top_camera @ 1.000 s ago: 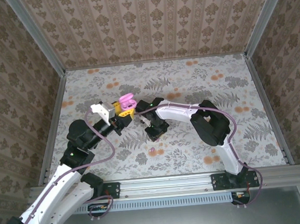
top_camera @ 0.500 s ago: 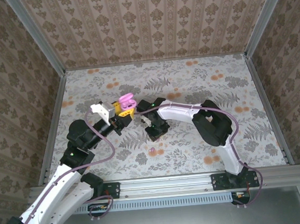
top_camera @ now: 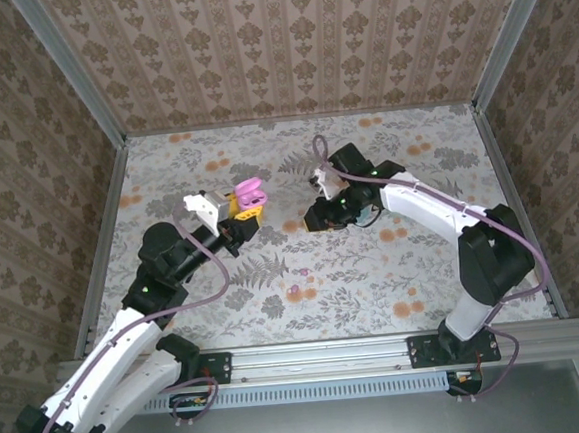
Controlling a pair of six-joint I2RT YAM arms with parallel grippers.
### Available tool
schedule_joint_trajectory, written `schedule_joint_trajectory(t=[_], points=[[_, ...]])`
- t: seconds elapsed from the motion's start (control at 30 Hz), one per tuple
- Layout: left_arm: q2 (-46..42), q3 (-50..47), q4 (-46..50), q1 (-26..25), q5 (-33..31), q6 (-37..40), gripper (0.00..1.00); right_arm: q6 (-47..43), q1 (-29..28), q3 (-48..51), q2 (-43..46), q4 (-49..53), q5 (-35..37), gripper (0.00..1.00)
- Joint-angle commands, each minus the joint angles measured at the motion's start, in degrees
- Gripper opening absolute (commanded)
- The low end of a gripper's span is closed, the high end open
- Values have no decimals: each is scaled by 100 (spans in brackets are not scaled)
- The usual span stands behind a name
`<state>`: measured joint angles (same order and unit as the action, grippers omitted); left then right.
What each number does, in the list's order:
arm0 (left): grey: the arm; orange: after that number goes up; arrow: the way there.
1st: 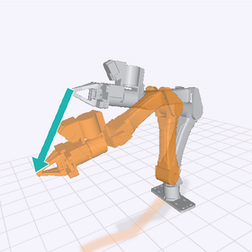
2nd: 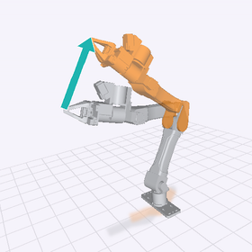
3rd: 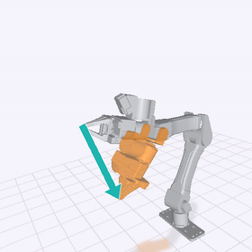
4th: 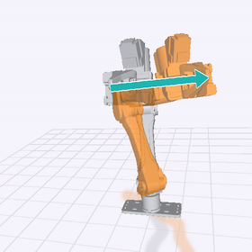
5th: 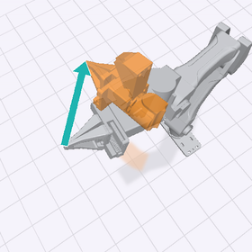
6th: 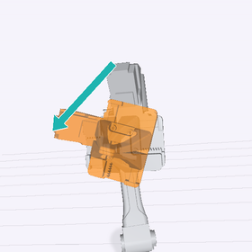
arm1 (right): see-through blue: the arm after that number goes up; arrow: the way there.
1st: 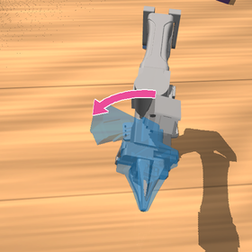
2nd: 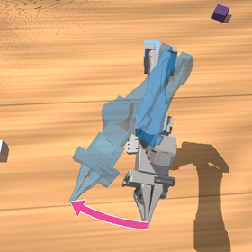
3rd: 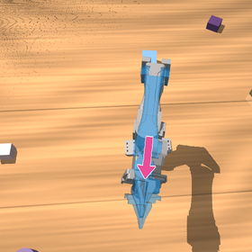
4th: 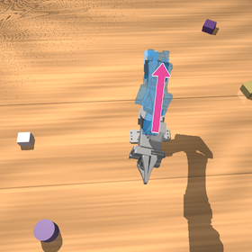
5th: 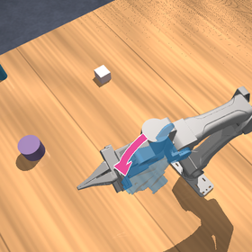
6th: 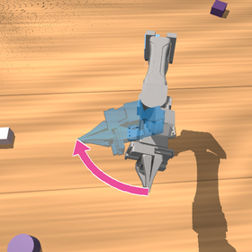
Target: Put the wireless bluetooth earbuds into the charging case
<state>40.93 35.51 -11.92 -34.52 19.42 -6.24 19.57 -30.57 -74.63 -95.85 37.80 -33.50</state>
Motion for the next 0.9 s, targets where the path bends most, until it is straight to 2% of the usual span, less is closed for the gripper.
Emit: schedule_joint_trajectory(t=[0.0,0.1,0.17,0.3,0.53,0.87], points=[[-49,241,-123,-46,-83,69,28,-472,-389,-426,-562,972,1237,33],[-147,279,-26,-46,-112,76,28,-892,-881,-839,-1082,1328,1902,39],[-224,271,61,-46,-152,91,28,-1001,-1145,-1087,-1395,1449,2443,41],[-337,263,141,-40,-205,119,28,-1156,-1420,-1445,-1907,1650,2970,43],[-374,279,203,-45,-193,140,29,-1627,-1763,-1718,-2392,1751,3063,40],[-384,295,258,-39,-175,167,29,-1702,-1840,-1841,-2734,1836,3059,38]])
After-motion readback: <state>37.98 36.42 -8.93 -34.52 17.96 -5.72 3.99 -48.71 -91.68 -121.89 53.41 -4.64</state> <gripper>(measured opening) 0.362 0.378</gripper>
